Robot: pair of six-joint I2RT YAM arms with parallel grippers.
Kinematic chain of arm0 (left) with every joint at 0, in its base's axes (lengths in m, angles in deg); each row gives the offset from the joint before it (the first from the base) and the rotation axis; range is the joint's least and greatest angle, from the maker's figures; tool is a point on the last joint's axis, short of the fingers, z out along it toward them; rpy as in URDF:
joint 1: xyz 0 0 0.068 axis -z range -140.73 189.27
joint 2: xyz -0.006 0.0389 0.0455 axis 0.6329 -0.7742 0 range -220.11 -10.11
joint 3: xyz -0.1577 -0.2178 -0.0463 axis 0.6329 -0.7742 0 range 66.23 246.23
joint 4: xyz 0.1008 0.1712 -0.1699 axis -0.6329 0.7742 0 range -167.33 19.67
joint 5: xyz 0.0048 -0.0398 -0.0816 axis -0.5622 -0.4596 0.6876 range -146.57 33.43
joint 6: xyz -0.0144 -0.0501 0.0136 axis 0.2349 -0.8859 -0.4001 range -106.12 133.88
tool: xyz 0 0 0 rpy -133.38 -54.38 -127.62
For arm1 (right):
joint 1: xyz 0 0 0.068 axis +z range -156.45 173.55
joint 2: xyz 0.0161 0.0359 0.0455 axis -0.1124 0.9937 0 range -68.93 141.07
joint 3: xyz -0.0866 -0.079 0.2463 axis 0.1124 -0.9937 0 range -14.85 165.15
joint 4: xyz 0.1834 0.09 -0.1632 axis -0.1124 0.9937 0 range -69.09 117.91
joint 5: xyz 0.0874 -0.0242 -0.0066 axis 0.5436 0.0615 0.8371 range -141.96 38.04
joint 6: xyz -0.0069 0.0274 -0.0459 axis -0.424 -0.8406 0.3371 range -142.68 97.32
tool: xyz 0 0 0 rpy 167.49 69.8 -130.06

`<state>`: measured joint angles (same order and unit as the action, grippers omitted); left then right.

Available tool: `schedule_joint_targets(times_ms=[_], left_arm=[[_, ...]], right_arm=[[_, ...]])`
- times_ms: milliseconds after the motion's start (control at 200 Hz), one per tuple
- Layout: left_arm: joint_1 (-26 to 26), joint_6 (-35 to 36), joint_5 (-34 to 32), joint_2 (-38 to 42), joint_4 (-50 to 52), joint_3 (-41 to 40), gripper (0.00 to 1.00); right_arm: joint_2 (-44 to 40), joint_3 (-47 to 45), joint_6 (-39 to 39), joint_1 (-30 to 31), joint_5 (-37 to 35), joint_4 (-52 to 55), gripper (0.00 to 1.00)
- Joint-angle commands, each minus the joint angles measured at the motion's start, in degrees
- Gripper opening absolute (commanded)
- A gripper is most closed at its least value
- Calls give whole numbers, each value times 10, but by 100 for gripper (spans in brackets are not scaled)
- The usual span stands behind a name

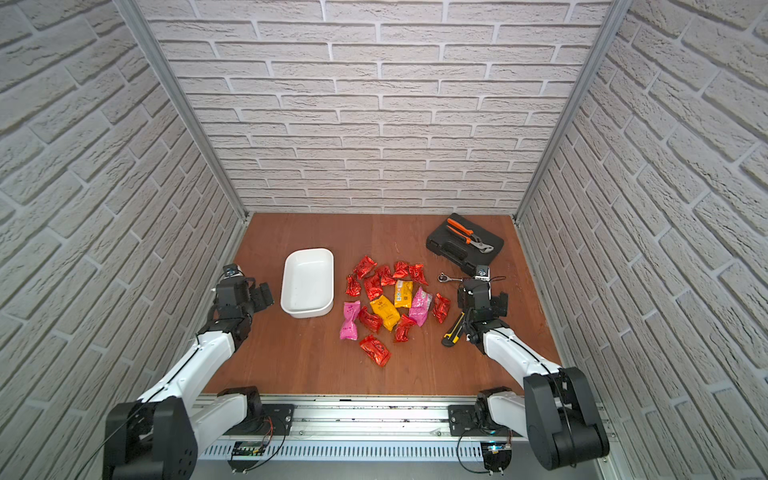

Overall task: Take the tea bags out of the storage box
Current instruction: Reset both arms

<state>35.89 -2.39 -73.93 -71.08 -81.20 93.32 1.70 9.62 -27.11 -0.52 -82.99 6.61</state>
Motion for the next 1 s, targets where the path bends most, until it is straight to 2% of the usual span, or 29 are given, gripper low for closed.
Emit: schedule_joint_targets(times_ms=[0, 275, 470, 645, 730, 805, 860, 995], left_arm=[[-3, 49, -4, -13, -123, -14, 98], [-4, 72, 27, -74, -262, -59, 99], [-4, 88, 45, -109, -308, -66, 99], [-5, 97, 57, -135, -335, -68, 99], [-5, 104, 62, -141, -343, -66, 98], [-5, 107, 63, -143, -347, -67, 98], [-5, 108, 66, -143, -350, -66, 99], [-5, 109, 73, -148, -358, -67, 98]], right_arm=[[37, -8, 40, -3, 55, -165, 98], [131, 6, 58, -6, 104, -278, 98], [134, -15, 58, -9, 121, -317, 98], [143, -30, 57, -24, 167, -344, 98], [177, -44, 67, -25, 189, -411, 99], [157, -31, 63, -27, 192, -353, 99], [168, -34, 63, -29, 193, -380, 98], [163, -23, 56, -36, 201, -348, 98]])
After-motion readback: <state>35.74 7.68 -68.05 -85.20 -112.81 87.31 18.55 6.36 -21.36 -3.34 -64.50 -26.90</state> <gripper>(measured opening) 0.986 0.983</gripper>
